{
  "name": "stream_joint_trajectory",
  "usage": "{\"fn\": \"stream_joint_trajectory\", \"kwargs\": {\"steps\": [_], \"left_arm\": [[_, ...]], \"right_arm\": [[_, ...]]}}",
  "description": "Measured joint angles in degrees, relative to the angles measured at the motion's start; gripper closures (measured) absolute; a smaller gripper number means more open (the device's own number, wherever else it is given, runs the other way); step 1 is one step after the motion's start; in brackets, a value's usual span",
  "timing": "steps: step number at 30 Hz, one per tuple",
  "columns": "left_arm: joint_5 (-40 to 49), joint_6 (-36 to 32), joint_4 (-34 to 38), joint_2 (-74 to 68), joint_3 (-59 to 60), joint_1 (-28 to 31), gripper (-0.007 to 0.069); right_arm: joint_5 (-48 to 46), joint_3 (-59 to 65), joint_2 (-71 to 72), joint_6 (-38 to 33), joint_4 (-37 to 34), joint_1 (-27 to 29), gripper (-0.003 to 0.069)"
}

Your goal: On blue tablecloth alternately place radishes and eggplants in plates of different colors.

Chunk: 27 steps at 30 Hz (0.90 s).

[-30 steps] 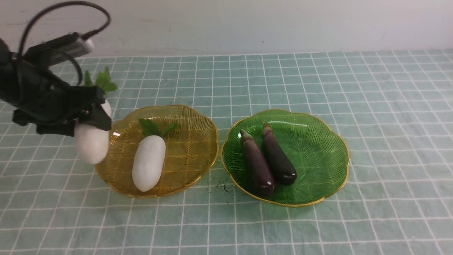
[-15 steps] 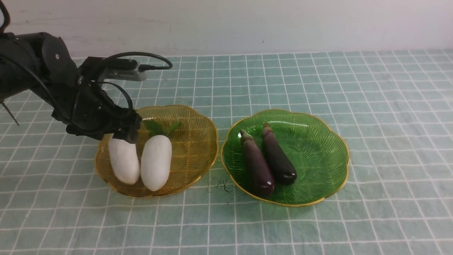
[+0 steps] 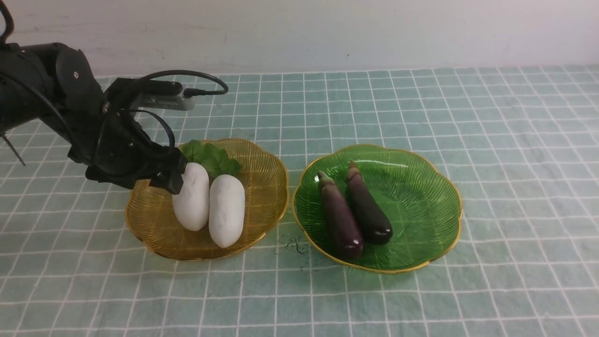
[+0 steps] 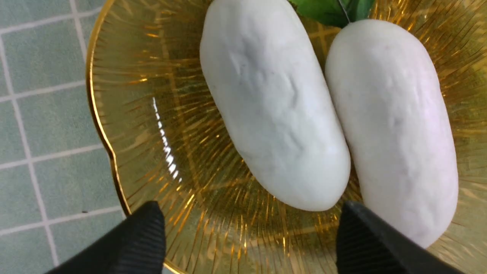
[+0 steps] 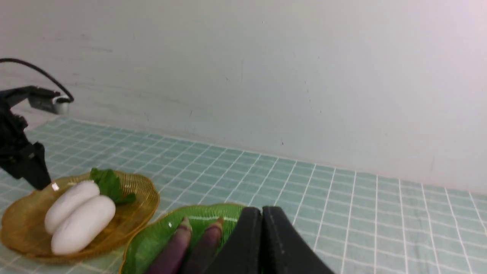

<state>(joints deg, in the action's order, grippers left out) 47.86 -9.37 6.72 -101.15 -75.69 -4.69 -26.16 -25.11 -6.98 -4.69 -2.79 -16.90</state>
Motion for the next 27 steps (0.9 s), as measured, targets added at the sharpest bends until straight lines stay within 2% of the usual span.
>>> {"fn": "stream_joint_trajectory", "kwargs": {"steps": [2, 5, 10, 11, 12, 13, 17, 27], "left_arm": [[0.1, 0.0, 0.0, 0.0, 0.0, 0.0, 0.0155], [0.3, 0.0, 0.0, 0.0, 0.0, 0.0, 0.0265], [0.4, -0.2, -0.2, 0.0, 0.0, 0.0, 0.0492], [0.4, -0.2, -0.2, 0.0, 0.0, 0.0, 0.0503], [0.5, -0.3, -0.7, 0.0, 0.0, 0.0, 0.0585], [0.8, -0.3, -0.9, 0.0, -0.1, 0.0, 0.0608], [2.7, -0.3, -1.2, 0.4, -1.3, 0.0, 0.0631], [6.4, -0.3, -1.3, 7.0, -3.3, 0.0, 0.0632]], "right_arm": [[6.4, 3.4, 0.0, 0.0, 0.0, 0.0, 0.0674], [10.7, 5.9, 0.0, 0.0, 0.0, 0.0, 0.0674], [11.6, 9.0, 0.0, 0.0, 0.0, 0.0, 0.0674], [11.6, 9.2, 0.0, 0.0, 0.0, 0.0, 0.0674], [11.3, 10.4, 0.0, 0.0, 0.0, 0.0, 0.0674], [11.0, 10.9, 0.0, 0.0, 0.0, 0.0, 0.0674], [9.4, 12.5, 0.0, 0.0, 0.0, 0.0, 0.0674], [7.8, 18.3, 2.3, 0.0, 0.0, 0.1, 0.0674]]}}
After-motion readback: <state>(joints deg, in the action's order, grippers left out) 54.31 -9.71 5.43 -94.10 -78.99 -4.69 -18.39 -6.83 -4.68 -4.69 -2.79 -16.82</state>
